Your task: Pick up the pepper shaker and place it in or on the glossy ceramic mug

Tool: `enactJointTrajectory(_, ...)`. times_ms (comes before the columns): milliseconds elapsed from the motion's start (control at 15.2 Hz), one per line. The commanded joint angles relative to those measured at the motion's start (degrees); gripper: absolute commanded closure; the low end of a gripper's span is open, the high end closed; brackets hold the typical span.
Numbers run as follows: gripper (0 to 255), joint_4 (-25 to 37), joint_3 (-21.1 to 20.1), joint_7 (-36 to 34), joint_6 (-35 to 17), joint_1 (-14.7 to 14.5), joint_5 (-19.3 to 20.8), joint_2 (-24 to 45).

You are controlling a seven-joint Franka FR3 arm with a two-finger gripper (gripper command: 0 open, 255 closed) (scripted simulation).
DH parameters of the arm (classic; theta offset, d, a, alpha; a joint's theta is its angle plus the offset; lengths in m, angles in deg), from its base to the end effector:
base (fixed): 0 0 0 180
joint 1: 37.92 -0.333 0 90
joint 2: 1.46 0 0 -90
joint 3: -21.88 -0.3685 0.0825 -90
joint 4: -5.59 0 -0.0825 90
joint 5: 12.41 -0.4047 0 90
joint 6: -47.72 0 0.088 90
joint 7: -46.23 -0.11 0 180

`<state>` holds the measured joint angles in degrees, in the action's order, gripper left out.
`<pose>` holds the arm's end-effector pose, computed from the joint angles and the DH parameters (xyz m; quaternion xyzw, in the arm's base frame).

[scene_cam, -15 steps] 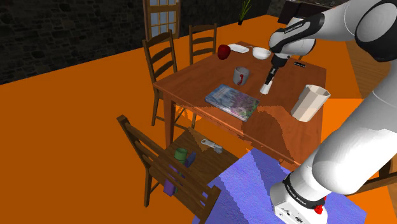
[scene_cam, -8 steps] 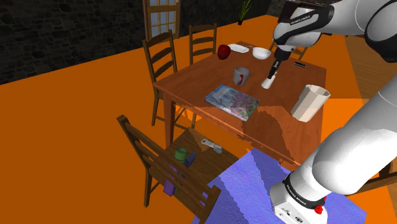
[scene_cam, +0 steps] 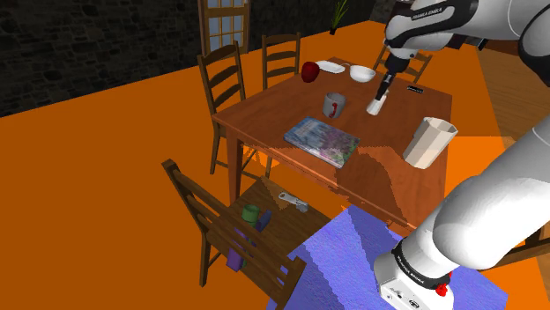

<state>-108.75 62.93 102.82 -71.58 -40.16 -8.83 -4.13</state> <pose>0.4432 -0.3680 0.5282 0.9840 0.1670 0.0316 0.0538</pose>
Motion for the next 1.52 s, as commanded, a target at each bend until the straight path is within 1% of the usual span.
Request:
enactJointTrajectory(0, 255, 1.4, -0.1, 0.0, 1.6, 0.0, 0.1, -0.2)
enactJointTrajectory(396, 255, 5.0, -0.3, -0.3, 5.8, -0.2, 0.6, -1.0)
enactJointTrajectory(594, 255, 12.7, -0.1, 1.1, 7.8, -0.4, -4.6, 6.4)
enactJointTrajectory(792, 255, 21.4, -0.6, 2.2, 10.8, 0.8, -9.7, 14.0)
enactJointTrajectory(990, 255, 31.7, -1.8, 2.7, 14.8, 3.2, -14.4, 21.8)
enactJointTrajectory(1188, 255, 44.4, -3.4, 2.3, 20.0, 7.0, -18.7, 30.2)
enactJointTrajectory(1320, 255, 55.4, -4.9, 1.4, 24.6, 10.6, -21.5, 36.7)
enactJointTrajectory(1386, 255, 63.0, -5.9, 0.5, 27.8, 13.2, -23.0, 40.9)
enactJointTrajectory(1452, 255, 61.2, -6.0, 0.6, 26.6, 12.7, -22.7, 40.4)
